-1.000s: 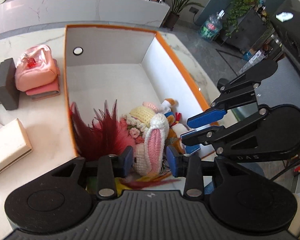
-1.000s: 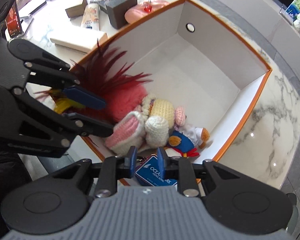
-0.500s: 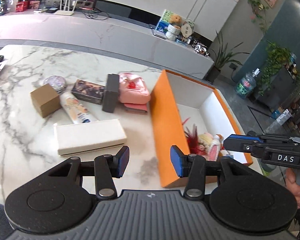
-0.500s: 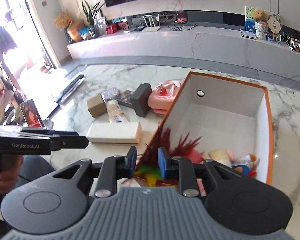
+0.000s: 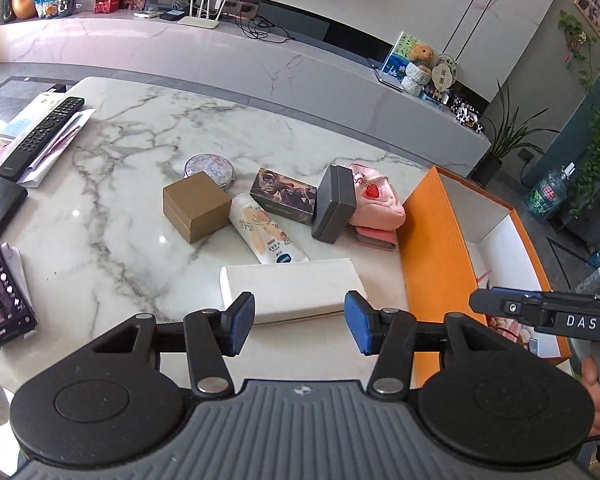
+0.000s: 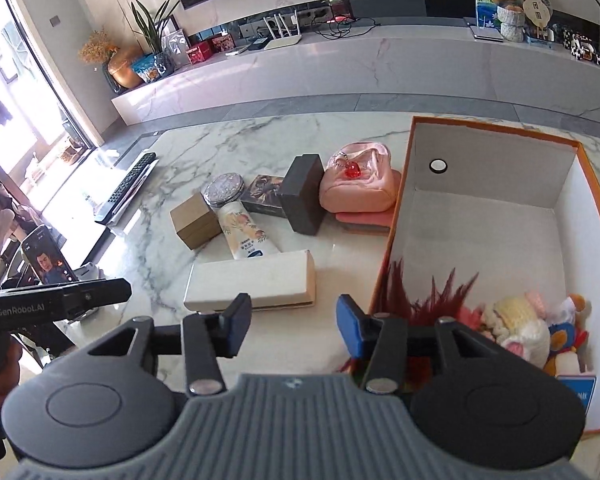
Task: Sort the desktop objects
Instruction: 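Grasp the black box with the right tool while the left tool approaches the picture box, then grasp the small picture box with the left tool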
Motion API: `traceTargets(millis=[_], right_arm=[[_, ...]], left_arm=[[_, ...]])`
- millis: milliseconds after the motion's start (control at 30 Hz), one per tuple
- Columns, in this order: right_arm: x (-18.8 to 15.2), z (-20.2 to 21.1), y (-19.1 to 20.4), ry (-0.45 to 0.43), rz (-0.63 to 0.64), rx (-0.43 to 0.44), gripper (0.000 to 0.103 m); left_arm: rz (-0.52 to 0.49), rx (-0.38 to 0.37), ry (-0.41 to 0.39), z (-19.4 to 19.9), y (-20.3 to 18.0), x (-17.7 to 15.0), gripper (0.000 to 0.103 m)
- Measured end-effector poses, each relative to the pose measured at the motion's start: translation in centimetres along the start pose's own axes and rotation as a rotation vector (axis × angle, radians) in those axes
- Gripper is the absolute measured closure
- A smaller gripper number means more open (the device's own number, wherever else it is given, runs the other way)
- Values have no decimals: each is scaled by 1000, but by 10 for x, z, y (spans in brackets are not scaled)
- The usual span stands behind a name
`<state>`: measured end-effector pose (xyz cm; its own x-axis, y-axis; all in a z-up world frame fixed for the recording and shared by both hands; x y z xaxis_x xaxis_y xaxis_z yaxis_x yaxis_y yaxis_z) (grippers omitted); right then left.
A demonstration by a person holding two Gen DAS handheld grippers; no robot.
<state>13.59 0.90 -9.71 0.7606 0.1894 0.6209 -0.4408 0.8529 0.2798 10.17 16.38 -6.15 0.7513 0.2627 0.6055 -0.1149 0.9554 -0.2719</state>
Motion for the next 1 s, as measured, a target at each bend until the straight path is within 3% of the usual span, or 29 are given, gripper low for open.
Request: traceTargets(millis=[133,200,333,433,567,667,733,800,1000], right_arm=[[49,-51,2,33,41,-59,43],[75,-84,1,62,22,-67,36],[106,-142,-4,134,32,-101,34],[104,-170,-10,200,10,-65,33],[103,-194,-12,242,-6,-56,31],[111,-203,-2,242,37,-69,40],[109,-210,0,284,51,-55,49],[105,-216,-2,320,62,-45,52],[103,-222,-10,332,54,-39,52]], left_arm=[[-91,23,13,-37,9,40,40],[-66,29,42,-63,17,62,39],[-19,23,63,-115,35,100,38],[-1,12,113,-152,48,110,35],[-53,34,168,-197,51,114,35],[-61,62,236,-224,51,111,35],[-45,37,230,-230,50,111,34],[-42,25,251,-232,50,112,34],[-44,-6,231,-236,49,116,26]])
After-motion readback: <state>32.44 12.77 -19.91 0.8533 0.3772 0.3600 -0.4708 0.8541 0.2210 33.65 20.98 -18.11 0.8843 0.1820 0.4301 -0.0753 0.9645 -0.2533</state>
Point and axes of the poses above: each gripper's, at about its wrist camera, not at the fingertips, and z roughly against the way its jaws point, y to its left, x to its top, the point moved 7 cm from there along -z, roughly the way its jaws point, and after that the axes turned 2 degrees about x, right-handed, at the moved point
